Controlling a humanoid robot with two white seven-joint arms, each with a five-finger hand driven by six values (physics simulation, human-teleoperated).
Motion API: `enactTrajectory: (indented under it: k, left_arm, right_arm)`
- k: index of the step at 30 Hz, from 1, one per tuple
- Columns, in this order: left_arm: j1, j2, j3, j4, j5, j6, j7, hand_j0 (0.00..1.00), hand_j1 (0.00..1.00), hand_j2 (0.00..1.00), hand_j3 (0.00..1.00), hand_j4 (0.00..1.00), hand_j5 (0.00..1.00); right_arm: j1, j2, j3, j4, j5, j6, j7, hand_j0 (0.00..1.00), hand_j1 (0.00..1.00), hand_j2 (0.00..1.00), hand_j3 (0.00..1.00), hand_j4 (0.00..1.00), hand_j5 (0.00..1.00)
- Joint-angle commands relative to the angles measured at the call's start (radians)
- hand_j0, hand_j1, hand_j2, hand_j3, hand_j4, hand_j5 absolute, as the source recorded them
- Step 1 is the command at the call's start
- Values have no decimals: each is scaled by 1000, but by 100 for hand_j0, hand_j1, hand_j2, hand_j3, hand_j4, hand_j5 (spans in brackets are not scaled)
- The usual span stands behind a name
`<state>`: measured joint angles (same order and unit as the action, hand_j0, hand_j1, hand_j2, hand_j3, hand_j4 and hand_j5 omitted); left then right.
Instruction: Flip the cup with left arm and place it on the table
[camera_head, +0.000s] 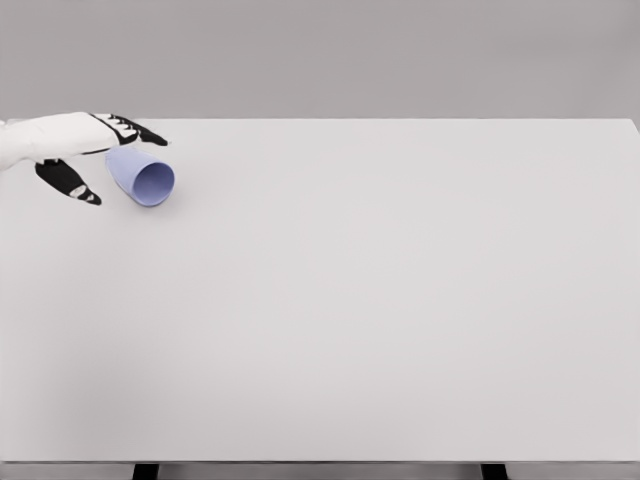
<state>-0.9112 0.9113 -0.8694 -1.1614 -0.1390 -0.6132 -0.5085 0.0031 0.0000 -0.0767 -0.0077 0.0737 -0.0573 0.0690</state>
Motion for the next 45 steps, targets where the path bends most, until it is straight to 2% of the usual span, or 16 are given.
enactTrajectory:
  k: [1, 2, 4, 5, 8, 10, 16, 19, 20, 23, 26, 30, 34, 37, 45]
  left_arm:
    - [-2, -11, -7, 54, 6, 2, -5, 100, 100, 100, 100, 100, 100]
    - [-3, -20, -7, 55, -11, 2, -5, 100, 100, 100, 100, 100, 100]
    - [-23, -74, -7, 52, -151, 2, -5, 100, 100, 100, 100, 100, 100]
    - [-26, -89, -5, 58, -178, 2, -5, 100, 100, 100, 100, 100, 100]
    - [-40, -117, -2, 101, -183, 2, -4, 100, 100, 100, 100, 100, 100]
    - [-41, -129, 0, 111, -220, 2, 1, 100, 100, 100, 100, 100, 100]
    - [-64, -166, 0, 206, -223, 2, 4, 100, 100, 100, 100, 100, 100]
    - [-78, -206, 1, 325, -221, 2, 5, 100, 100, 100, 100, 100, 100]
    - [-78, -209, 3, 339, -221, 2, 7, 100, 100, 100, 100, 100, 100]
    - [-78, -216, 4, 344, -221, 2, 22, 100, 100, 100, 100, 100, 100]
    - [-78, -229, 6, 385, -221, 2, 39, 100, 100, 100, 100, 100, 100]
    - [-78, -236, 7, 385, -225, 2, 54, 100, 100, 100, 100, 100, 100]
    - [-78, -255, 7, 384, -264, 2, 54, 100, 100, 100, 100, 100, 100]
    - [-78, -267, 7, 387, -295, 2, 56, 96, 96, 96, 96, 96, 96]
    - [-78, -295, 7, 407, -315, 2, 56, 96, 96, 96, 96, 96, 96]
  right_arm:
    - [2, 0, 0, 0, 0, 1, 0, 100, 100, 100, 100, 100, 100]
    - [0, 0, 0, 0, 0, 1, 0, 100, 100, 100, 100, 100, 100]
    - [2, 0, 0, 0, 0, -1, 0, 100, 100, 100, 100, 100, 100]
    - [2, 0, 0, 0, 0, 1, 0, 100, 100, 100, 100, 100, 100]
    - [0, 0, 0, 0, 0, -1, 0, 100, 100, 100, 100, 100, 100]
    - [0, 0, 0, 0, 0, 1, 0, 100, 100, 100, 100, 100, 100]
    - [0, 0, 0, 0, 0, -1, 0, 100, 100, 100, 100, 100, 100]
    - [2, 0, 0, 0, 0, -1, 0, 100, 100, 100, 100, 100, 100]
    - [2, 0, 0, 0, 0, 1, 0, 100, 100, 100, 100, 100, 100]
    - [2, 0, 0, 0, 0, 1, 0, 100, 100, 100, 100, 100, 100]
    - [0, 0, 0, 0, 0, 1, 2, 100, 100, 100, 100, 100, 100]
    - [0, 0, 0, 0, 0, 1, 0, 100, 100, 100, 100, 100, 100]
    - [0, 0, 0, 0, 0, -1, 0, 100, 100, 100, 100, 100, 100]
    - [0, 0, 0, 0, 0, -1, 0, 100, 100, 100, 100, 100, 100]
    - [0, 0, 0, 0, 0, 1, 0, 100, 100, 100, 100, 100, 100]
